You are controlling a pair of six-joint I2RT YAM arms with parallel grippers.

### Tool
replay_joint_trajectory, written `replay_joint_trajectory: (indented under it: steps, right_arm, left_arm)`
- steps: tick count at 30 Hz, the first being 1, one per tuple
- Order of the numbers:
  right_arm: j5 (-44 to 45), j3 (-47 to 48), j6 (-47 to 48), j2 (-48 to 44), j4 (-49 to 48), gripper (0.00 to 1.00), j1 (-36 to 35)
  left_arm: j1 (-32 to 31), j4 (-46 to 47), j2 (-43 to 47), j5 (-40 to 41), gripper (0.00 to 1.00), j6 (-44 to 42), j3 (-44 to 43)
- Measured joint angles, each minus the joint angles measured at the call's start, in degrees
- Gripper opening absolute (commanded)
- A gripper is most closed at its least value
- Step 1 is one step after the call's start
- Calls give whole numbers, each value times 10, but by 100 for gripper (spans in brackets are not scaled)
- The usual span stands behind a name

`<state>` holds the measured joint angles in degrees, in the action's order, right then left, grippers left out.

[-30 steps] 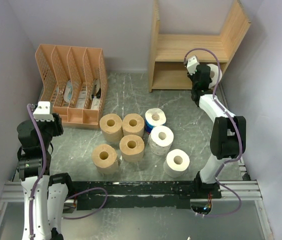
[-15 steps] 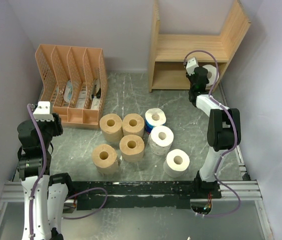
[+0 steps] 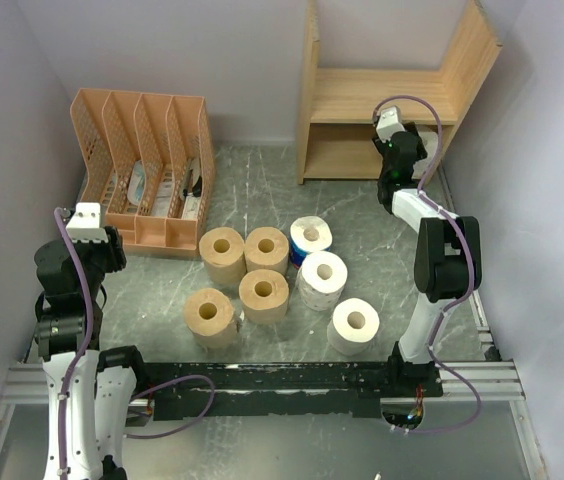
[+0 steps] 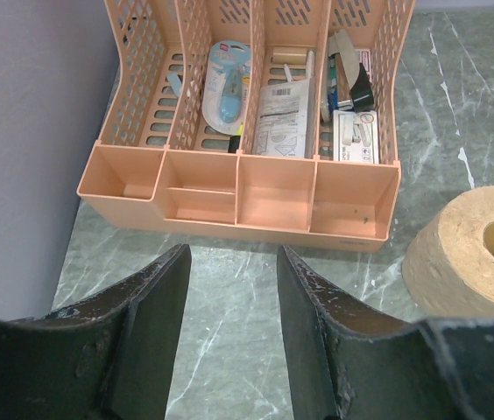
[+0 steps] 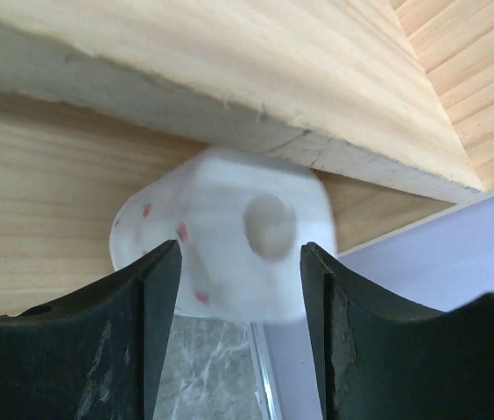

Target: Place and organize the paper towels onto the shelf

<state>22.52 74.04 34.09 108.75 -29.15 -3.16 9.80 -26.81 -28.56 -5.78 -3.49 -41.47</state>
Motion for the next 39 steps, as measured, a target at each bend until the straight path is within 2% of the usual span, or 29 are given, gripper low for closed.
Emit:
replay_joint_trajectory:
  steps: [5,6,8,9,10,13,15,18,19,21,24,28,34,39]
  right_arm:
    - [0,2,-2,0,-15,58,0]
    - [0,2,-2,0,-16,61,0]
    - [5,2,-5,-1,-20,76,0]
    - [8,1,-9,-2,-22,85,0]
    - [14,-4,-12,-8,-25,98,-2]
    - [67,-57,-14,-75,-26,100,-24]
    - [120,-81,-8,-136,-10,100,-69]
    - [200,-62,-61,-248,103,100,-231]
    - [199,-44,-102,-277,155,100,-287]
    - [158,-13,-182,-325,251,100,-354]
    - [82,30,-293,-370,402,100,-351]
    - [24,61,-402,-362,581,100,-357]
    - [46,77,-475,-263,831,96,-439]
    - [47,64,-490,-231,925,92,-488]
  left_arm:
    - [0,0,0,0,56,0,0]
    - [0,0,0,0,56,0,0]
    - [0,0,0,0,56,0,0]
    - [0,0,0,0,56,0,0]
    - [0,0,0,0,56,0,0]
    - [0,0,0,0,55,0,0]
    - [0,0,0,0,53,0,0]
    - [1,0,0,5,50,0,0]
    - [1,0,0,8,50,0,0]
    - [0,0,0,14,50,0,0]
    - [-4,0,0,19,52,0,0]
    - [-7,0,0,21,55,0,0]
    - [-7,0,0,21,55,0,0]
    - [-7,0,0,21,54,0,0]
